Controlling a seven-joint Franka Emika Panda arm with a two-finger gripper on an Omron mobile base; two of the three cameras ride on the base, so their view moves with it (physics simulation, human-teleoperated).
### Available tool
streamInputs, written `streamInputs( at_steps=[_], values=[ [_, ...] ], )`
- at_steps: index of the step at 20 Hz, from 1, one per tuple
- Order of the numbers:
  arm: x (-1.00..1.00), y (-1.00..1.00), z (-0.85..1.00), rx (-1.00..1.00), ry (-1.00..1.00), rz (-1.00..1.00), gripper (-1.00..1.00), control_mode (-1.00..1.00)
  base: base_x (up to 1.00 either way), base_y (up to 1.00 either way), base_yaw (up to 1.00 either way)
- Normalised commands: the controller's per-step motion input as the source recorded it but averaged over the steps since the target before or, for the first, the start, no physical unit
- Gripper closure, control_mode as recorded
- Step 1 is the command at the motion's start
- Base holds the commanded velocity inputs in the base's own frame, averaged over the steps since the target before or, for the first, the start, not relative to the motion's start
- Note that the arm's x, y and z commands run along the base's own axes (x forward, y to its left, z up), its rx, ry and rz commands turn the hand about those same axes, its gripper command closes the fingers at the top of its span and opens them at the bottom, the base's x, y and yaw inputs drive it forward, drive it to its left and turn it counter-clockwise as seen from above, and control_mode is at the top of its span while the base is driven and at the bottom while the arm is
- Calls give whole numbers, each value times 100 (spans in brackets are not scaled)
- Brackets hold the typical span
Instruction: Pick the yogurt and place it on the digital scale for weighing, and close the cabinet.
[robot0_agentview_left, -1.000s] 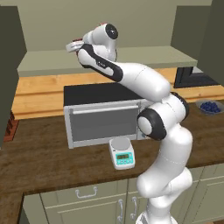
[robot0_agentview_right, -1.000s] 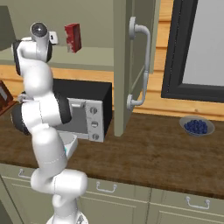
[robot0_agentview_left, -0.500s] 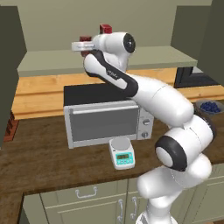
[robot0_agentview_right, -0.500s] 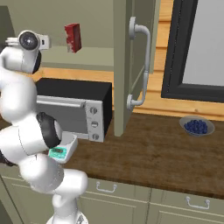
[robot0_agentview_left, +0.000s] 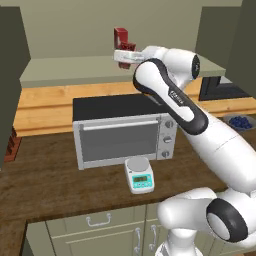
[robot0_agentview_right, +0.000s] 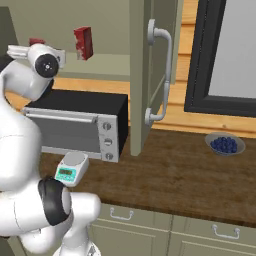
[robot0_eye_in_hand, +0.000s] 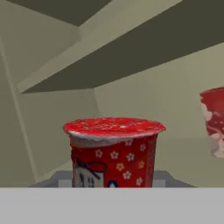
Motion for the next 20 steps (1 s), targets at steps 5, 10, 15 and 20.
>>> streamInputs(
  at_steps=[5,10,15,20],
  values=[
    [-98,-53,-38,0,-20,37,100,-100,0,0,0],
    [-59,-18,-64,-8,-23,41,100,-100,0,0,0],
    [-27,-20,-65,-5,-4,36,100,-100,0,0,0],
    [-14,-14,-65,-7,-2,24,100,-100,0,0,0]
  ],
)
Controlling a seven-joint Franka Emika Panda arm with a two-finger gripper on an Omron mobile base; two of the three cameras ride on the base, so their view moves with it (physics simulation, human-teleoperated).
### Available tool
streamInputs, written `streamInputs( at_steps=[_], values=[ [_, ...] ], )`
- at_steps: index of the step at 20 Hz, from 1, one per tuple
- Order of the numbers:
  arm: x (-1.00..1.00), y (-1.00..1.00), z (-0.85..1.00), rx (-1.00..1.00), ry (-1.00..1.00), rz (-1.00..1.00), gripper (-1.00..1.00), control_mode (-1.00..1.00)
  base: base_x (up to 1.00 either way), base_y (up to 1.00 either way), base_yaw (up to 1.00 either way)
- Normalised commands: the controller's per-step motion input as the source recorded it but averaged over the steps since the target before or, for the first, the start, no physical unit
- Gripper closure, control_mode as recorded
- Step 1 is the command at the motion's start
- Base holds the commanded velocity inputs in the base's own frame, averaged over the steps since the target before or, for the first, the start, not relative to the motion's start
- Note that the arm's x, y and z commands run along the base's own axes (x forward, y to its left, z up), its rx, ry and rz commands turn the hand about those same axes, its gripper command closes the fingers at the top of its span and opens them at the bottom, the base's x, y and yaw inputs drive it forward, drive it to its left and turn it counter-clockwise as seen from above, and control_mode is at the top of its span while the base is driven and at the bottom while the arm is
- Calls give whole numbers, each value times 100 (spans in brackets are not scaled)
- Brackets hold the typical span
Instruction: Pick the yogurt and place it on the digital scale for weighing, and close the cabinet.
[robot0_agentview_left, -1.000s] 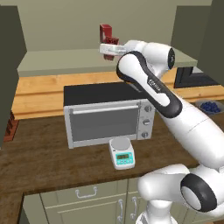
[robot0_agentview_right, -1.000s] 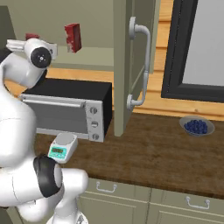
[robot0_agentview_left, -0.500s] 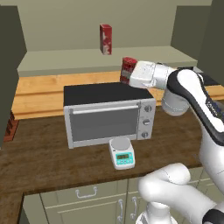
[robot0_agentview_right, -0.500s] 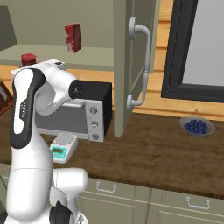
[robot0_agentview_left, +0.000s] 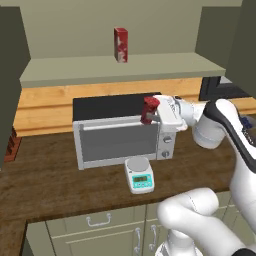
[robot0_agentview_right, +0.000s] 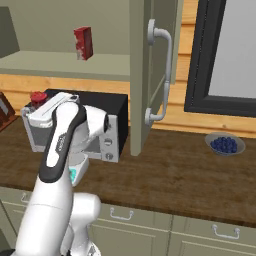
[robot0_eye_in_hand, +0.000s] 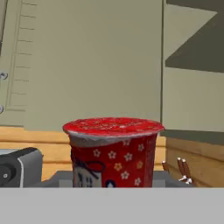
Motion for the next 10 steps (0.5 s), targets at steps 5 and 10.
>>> streamInputs(
  at_steps=[5,10],
  values=[
    [0,-8,-64,-4,-9,16,100,-100,0,0,0],
    [0,-2,-49,-1,-3,3,100,-100,0,0,0]
  ],
)
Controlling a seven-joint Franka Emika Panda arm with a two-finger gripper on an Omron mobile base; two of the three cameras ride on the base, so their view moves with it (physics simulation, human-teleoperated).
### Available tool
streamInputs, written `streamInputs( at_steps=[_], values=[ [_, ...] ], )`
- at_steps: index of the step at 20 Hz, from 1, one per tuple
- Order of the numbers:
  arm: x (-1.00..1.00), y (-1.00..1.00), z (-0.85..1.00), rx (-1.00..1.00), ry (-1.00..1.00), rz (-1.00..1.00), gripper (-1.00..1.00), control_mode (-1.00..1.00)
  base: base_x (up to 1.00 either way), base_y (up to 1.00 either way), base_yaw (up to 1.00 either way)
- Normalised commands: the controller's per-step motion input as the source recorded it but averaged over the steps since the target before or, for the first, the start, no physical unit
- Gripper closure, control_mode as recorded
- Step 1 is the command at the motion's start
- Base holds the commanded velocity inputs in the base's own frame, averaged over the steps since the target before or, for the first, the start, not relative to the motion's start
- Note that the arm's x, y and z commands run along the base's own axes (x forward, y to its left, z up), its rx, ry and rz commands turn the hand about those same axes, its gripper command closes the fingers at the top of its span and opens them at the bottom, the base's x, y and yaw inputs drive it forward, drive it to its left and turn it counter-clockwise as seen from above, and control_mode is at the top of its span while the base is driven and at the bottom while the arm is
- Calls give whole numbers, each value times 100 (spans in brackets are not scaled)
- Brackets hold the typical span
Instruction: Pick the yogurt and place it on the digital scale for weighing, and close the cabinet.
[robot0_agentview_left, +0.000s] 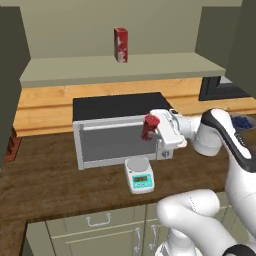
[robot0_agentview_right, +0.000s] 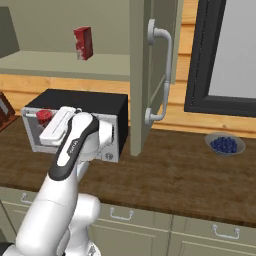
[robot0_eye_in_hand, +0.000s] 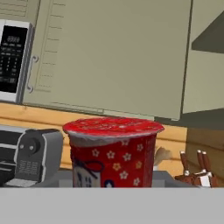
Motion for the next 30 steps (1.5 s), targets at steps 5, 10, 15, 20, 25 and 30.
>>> streamInputs(
  at_steps=[5,10,15,20,25,30],
  values=[
    [0,-1,-51,-1,0,-1,100,-100,0,0,0],
    [0,-2,-30,0,0,-10,100,-100,0,0,0],
    [0,-11,-25,0,-1,-13,100,-100,0,0,0],
    [0,-13,-49,0,3,-3,100,-100,0,0,0],
    [8,-18,-37,0,1,-1,100,-100,0,0,0],
    [18,-1,-49,0,8,0,100,-100,0,0,0]
  ],
)
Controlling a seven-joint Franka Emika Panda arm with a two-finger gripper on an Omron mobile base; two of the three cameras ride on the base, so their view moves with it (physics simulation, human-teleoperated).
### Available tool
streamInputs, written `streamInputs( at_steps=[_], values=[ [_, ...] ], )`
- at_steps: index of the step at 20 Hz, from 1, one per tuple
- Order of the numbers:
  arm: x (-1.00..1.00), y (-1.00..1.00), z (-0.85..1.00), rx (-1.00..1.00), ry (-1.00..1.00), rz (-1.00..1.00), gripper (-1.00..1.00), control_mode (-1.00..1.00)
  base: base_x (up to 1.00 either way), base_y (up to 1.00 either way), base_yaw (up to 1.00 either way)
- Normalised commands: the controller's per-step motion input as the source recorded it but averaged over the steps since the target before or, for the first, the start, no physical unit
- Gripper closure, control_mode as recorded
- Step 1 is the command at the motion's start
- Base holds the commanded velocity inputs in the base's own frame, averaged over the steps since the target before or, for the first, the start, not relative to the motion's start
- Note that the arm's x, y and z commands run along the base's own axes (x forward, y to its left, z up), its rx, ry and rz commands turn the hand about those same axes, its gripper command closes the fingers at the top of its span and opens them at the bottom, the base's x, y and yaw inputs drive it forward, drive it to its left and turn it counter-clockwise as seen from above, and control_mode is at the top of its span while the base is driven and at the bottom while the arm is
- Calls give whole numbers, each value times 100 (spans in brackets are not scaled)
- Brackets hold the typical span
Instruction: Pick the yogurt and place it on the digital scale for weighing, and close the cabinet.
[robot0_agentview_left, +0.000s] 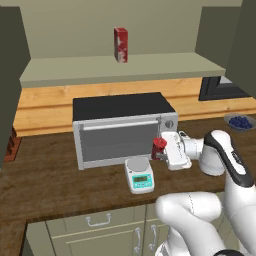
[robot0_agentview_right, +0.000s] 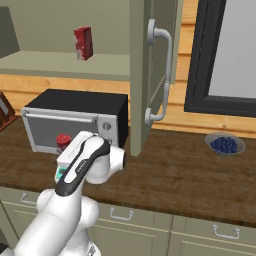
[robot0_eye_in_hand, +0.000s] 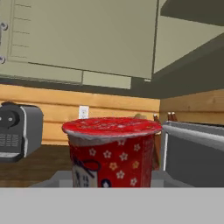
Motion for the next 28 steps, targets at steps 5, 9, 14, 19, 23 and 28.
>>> streamInputs(
  at_steps=[5,9,14,19,23,28],
  values=[
    [31,0,-53,0,5,0,100,-100,0,0,0],
    [35,8,-57,0,0,0,100,-100,0,0,0],
    [26,22,-42,0,0,0,100,-100,0,0,0],
    [17,19,-20,0,0,0,100,-100,0,0,0],
    [17,10,-26,0,0,0,100,-100,0,0,0],
    [15,13,-28,0,0,0,100,-100,0,0,0]
  ],
)
